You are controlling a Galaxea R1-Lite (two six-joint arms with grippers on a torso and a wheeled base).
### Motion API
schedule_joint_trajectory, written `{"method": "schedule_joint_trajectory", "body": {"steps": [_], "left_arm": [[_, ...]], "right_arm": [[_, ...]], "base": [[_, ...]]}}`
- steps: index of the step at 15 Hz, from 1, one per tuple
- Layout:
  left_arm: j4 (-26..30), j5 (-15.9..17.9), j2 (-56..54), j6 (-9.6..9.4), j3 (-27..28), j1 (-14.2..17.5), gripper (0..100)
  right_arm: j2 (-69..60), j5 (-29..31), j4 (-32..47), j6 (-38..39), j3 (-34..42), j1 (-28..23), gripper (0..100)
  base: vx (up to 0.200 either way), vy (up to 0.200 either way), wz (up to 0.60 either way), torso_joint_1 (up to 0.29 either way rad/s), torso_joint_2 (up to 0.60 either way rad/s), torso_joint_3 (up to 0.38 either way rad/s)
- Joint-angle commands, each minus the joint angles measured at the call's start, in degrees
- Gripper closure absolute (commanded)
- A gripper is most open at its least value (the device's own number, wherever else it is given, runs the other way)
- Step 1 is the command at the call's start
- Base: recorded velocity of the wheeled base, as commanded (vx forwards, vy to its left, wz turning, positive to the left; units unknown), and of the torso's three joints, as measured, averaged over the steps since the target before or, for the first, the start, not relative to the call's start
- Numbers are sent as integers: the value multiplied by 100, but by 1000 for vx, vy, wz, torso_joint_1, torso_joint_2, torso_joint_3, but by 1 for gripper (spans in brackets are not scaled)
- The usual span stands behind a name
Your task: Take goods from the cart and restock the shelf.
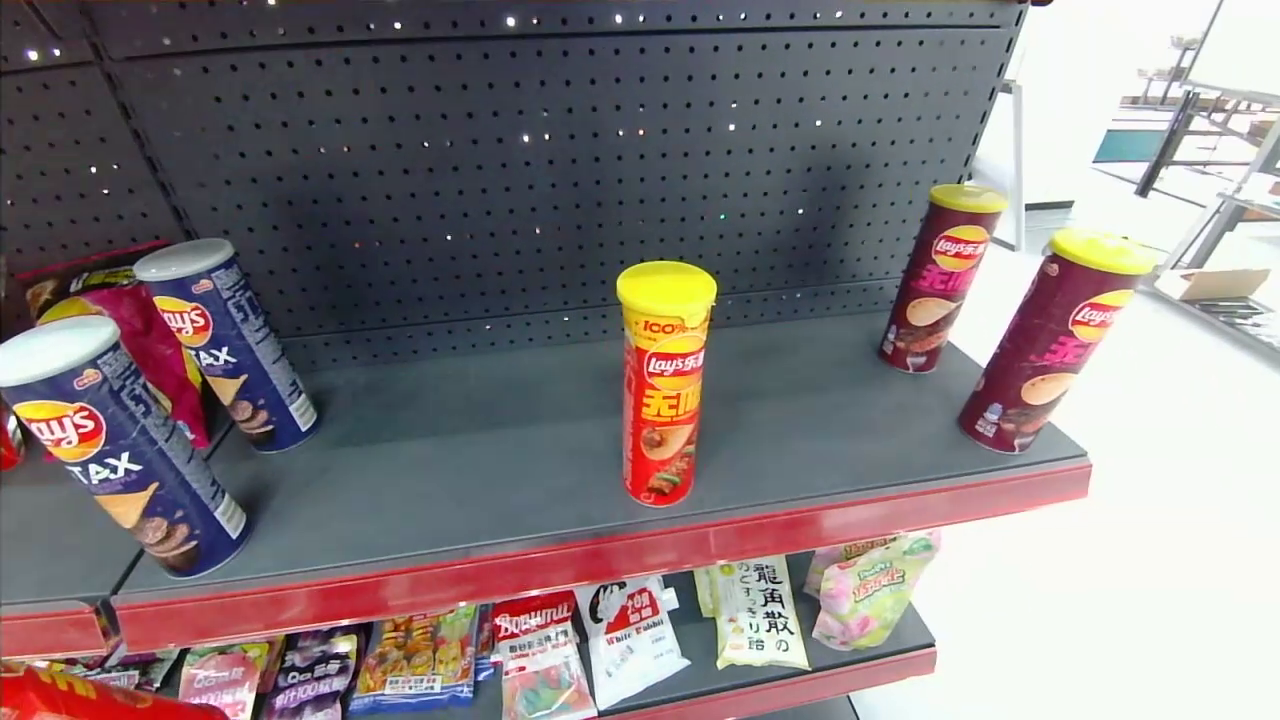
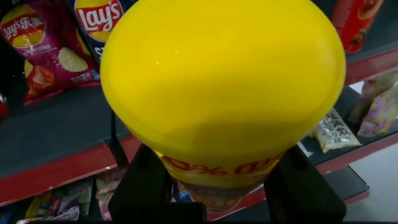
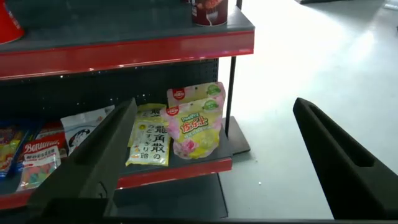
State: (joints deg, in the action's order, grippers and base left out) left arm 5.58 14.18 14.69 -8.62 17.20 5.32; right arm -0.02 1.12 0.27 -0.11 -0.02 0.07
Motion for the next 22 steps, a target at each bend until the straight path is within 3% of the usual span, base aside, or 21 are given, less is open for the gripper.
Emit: {"method": "schedule_joint_trajectory", "body": {"steps": [1, 2, 4, 7, 9, 12, 15, 16, 19, 22], "left_arm": [[-22, 155, 306, 1, 20, -4, 100], [-31, 402, 438, 1, 29, 5, 100], [-31, 533, 702, 27, 152, 5, 100], [-40, 516, 1238, 282, 600, 5, 100], [-40, 489, 1950, 440, 1251, 5, 100], [-84, 507, 2706, 422, 1734, 5, 100], [-611, 542, 3497, 414, 1963, -4, 100], [-910, 604, 3761, 414, 2015, -154, 100], [-1402, 393, 4490, 414, 2253, -1068, 100], [-1762, 296, 5474, 431, 2885, -1454, 100]], "right_arm": [[2, 2, 0, -7, -6, 1, 0], [2, 2, 0, 2, 2, 1, 0], [2, 2, 0, -7, -6, 1, 0], [2, 2, 0, 2, -6, 1, 0], [2, 2, 0, 2, 2, 1, 0], [2, 2, 0, 2, 2, 1, 0], [2, 2, 0, 2, -6, 1, 0], [2, 2, 0, 2, 2, 1, 0], [2, 2, 0, 2, 2, 1, 0], [2, 2, 0, 2, -6, 1, 0]], "base": [[0, 0, 0, 0, 0, 0], [0, 0, 0, 0, 0, 0], [0, 0, 0, 0, 0, 0], [0, 0, 0, 0, 0, 0], [0, 0, 0, 0, 0, 0], [0, 0, 0, 0, 0, 0], [0, 0, 0, 0, 0, 0], [0, 0, 0, 0, 0, 0], [0, 0, 0, 0, 0, 0], [0, 0, 0, 0, 0, 0]]}}
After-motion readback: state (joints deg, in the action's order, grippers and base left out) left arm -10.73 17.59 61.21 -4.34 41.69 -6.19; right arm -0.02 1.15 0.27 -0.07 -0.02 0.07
